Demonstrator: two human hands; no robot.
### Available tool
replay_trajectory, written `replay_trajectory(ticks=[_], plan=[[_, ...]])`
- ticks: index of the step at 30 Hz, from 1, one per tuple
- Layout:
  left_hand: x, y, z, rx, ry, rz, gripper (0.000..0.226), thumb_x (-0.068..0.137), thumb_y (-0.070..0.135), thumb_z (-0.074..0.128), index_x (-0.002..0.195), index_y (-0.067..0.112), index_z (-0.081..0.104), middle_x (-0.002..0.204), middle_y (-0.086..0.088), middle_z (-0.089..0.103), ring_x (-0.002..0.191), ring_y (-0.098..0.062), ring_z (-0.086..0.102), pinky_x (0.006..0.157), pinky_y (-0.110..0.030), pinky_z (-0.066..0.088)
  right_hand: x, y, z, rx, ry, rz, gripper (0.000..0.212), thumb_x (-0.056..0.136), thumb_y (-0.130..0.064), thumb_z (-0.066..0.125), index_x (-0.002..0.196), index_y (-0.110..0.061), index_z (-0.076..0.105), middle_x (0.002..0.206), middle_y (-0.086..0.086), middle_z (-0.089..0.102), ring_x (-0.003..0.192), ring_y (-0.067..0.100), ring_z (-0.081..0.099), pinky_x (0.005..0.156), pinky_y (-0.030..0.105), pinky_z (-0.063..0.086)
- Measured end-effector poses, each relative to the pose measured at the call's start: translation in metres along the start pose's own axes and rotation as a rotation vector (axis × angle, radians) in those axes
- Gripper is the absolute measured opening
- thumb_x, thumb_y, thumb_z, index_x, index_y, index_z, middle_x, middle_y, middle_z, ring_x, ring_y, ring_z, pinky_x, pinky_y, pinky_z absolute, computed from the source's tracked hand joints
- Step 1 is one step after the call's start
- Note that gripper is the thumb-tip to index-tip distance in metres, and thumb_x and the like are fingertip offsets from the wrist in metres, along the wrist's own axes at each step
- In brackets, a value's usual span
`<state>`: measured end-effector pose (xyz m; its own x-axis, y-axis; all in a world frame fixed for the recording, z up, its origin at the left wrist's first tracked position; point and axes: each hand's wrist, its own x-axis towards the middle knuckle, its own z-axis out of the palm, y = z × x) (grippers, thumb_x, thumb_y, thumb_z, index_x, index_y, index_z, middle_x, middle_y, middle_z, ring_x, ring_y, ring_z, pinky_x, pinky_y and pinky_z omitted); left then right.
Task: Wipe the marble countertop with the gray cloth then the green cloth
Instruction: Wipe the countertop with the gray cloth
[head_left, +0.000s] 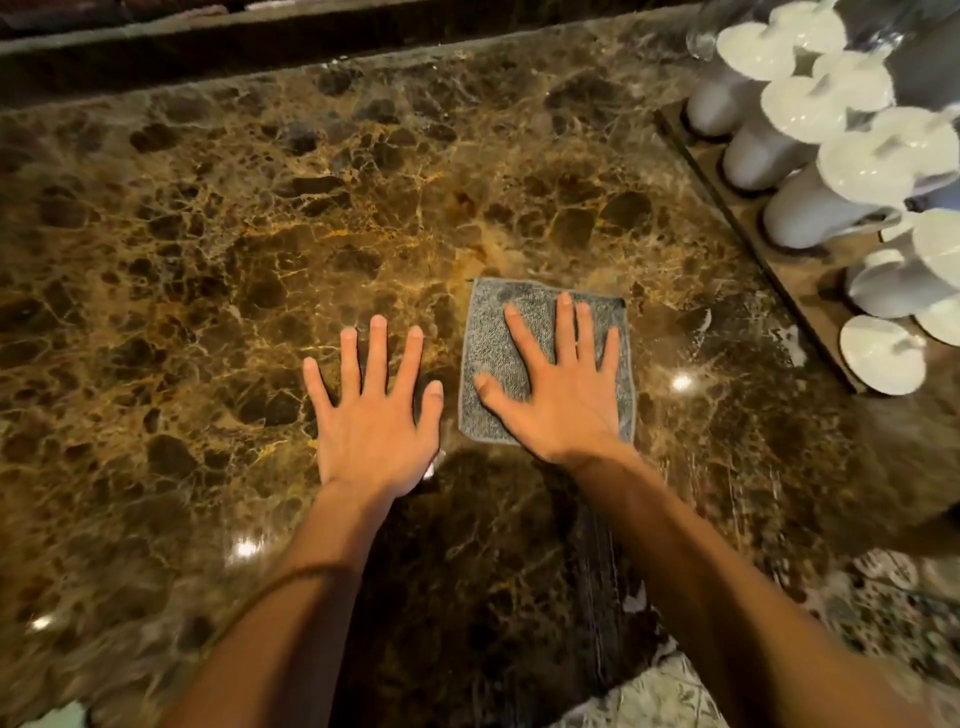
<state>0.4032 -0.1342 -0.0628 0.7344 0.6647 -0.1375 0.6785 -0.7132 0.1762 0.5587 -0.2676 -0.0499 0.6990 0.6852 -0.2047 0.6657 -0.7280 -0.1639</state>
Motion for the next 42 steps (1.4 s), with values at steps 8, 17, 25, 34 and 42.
replay_trajectory(ticks=[8, 17, 25, 34, 42], plan=[[-0.004, -0.001, -0.003, -0.026, -0.027, 0.028, 0.065, 0.101, 0.062, 0.006, 0.161, 0.038, 0.000, 0.172, -0.002, -0.007, 0.157, -0.031, -0.010, 0.121, -0.067, -0.006, -0.159, -0.003, 0.029, -0.020, -0.024, 0.065, 0.089, 0.087, -0.086, 0.023, 0.161, -0.047, -0.006, 0.171, 0.018, -0.013, 0.157, 0.038, -0.011, 0.123, 0.065, 0.000], [-0.005, 0.000, -0.002, -0.016, -0.036, 0.027, 0.066, 0.100, 0.062, 0.006, 0.161, 0.037, 0.000, 0.172, -0.002, -0.008, 0.157, -0.032, -0.011, 0.121, -0.067, -0.007, -0.204, -0.011, 0.038, -0.017, -0.043, 0.123, 0.089, 0.087, -0.088, 0.023, 0.162, -0.046, 0.004, 0.171, 0.019, -0.002, 0.157, 0.040, -0.002, 0.120, 0.070, 0.004], [-0.005, 0.001, -0.001, 0.003, -0.035, 0.042, 0.066, 0.102, 0.059, 0.008, 0.162, 0.033, 0.001, 0.172, -0.002, -0.005, 0.157, -0.036, -0.008, 0.119, -0.069, -0.006, -0.095, 0.011, 0.015, -0.009, -0.079, 0.188, 0.089, 0.083, -0.092, 0.016, 0.155, -0.054, -0.019, 0.168, 0.014, -0.028, 0.154, 0.035, -0.025, 0.119, 0.067, -0.009], [-0.003, 0.005, -0.003, 0.040, -0.063, 0.022, 0.065, 0.100, 0.058, 0.005, 0.162, 0.036, 0.006, 0.172, 0.000, -0.001, 0.157, -0.037, -0.004, 0.119, -0.071, -0.002, 0.058, 0.051, -0.020, 0.059, -0.001, 0.285, 0.091, 0.081, -0.094, 0.013, 0.160, -0.051, -0.005, 0.170, 0.015, -0.018, 0.155, 0.035, -0.021, 0.118, 0.068, -0.012], [0.007, 0.031, 0.001, -0.001, -0.055, -0.054, 0.064, 0.103, 0.054, 0.012, 0.161, 0.035, -0.007, 0.170, 0.003, -0.014, 0.155, -0.037, -0.017, 0.118, -0.070, -0.010, 0.123, 0.079, -0.039, 0.063, 0.030, 0.291, 0.092, 0.081, -0.094, 0.016, 0.161, -0.050, 0.000, 0.171, 0.015, -0.015, 0.156, 0.036, -0.018, 0.119, 0.067, -0.016]])
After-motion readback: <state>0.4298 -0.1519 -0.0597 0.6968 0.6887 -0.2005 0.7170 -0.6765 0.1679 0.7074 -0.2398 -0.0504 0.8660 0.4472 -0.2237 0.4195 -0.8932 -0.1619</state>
